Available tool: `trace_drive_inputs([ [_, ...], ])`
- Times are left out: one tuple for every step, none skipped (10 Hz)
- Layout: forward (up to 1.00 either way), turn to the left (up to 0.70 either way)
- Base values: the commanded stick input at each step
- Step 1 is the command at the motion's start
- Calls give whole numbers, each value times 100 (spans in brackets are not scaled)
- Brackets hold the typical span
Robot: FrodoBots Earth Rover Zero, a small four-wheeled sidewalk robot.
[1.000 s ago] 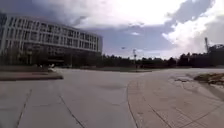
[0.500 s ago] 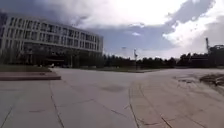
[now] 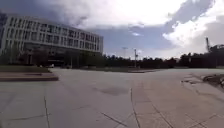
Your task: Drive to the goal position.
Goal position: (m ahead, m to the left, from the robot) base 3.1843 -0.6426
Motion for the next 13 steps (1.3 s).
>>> trace_drive_inputs([
  [50, 1],
  [50, 1],
  [50, 1],
  [50, 1],
  [50, 1],
  [50, 1],
  [50, 1],
  [50, 1],
  [50, 1],
  [50, 1],
  [50, 1],
  [50, 1],
  [50, 1],
])
